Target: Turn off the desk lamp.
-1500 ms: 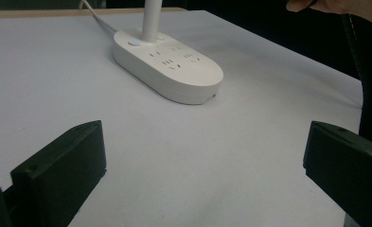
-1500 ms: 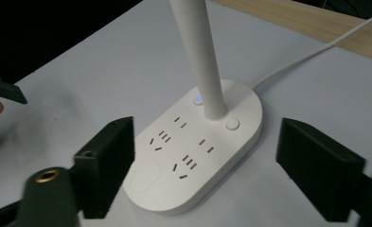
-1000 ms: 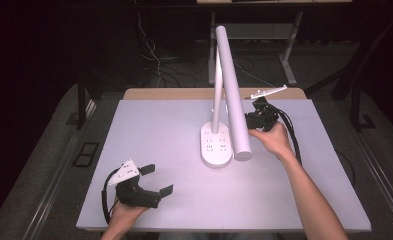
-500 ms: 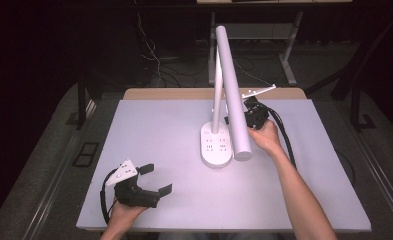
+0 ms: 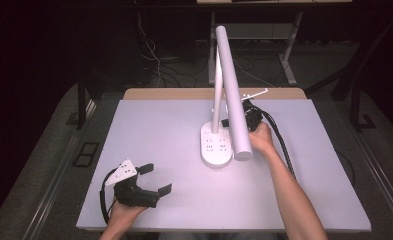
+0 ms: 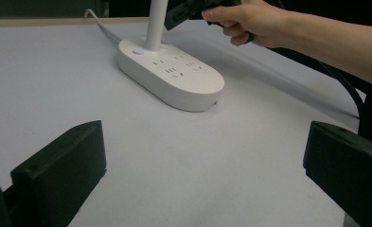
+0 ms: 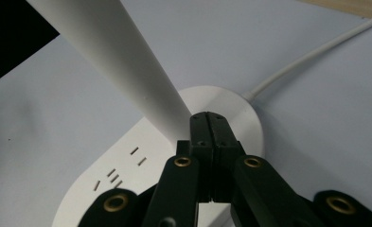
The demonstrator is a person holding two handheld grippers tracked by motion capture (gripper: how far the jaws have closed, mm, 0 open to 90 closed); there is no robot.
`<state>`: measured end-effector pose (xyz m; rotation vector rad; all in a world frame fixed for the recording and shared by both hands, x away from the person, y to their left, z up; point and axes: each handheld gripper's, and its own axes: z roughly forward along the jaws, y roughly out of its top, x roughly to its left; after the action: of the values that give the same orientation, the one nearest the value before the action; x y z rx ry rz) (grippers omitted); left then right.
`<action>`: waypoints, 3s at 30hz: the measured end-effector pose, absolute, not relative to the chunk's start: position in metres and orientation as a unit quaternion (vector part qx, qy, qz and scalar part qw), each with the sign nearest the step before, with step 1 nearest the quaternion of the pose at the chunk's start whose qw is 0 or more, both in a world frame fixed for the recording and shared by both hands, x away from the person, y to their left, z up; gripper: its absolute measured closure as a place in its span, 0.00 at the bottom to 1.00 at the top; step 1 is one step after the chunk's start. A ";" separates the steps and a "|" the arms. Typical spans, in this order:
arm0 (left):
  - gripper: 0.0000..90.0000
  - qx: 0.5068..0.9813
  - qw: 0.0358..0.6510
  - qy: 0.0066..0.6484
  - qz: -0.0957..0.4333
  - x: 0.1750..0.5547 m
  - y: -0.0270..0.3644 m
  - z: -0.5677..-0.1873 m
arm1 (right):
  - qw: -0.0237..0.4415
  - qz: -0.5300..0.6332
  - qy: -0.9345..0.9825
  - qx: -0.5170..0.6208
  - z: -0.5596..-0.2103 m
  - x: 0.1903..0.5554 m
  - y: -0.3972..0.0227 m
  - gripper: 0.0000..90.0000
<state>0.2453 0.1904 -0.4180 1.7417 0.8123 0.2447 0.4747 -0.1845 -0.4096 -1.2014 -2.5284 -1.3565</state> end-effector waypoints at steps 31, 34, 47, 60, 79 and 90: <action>0.00 0.740 0.564 0.351 0.104 0.246 0.191 -0.419 | 0.014 -0.425 -0.817 -0.391 -0.428 0.473 -0.179 1.00; 0.00 0.740 0.564 0.351 0.104 0.246 0.192 -0.419 | 0.012 -0.424 -0.818 -0.388 -0.428 0.472 -0.178 1.00; 0.00 0.740 0.565 0.350 0.105 0.245 0.191 -0.419 | 0.006 -0.434 -0.811 -0.392 -0.432 0.472 -0.179 1.00; 0.00 0.739 0.565 0.352 0.105 0.245 0.192 -0.419 | 0.010 -0.456 -0.792 -0.407 -0.436 0.467 -0.184 1.00; 0.00 0.741 0.563 0.350 0.105 0.246 0.191 -0.419 | 0.002 -0.436 -0.795 -0.422 -0.433 0.465 -0.181 1.00; 0.00 0.738 0.565 0.354 0.105 0.246 0.193 -0.419 | -0.010 -0.423 -0.803 -0.420 -0.426 0.460 -0.185 1.00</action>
<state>0.2463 0.1935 -0.4190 1.7354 0.8323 0.2471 0.4604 -0.1847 -0.4259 -1.3268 -2.5392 -1.3365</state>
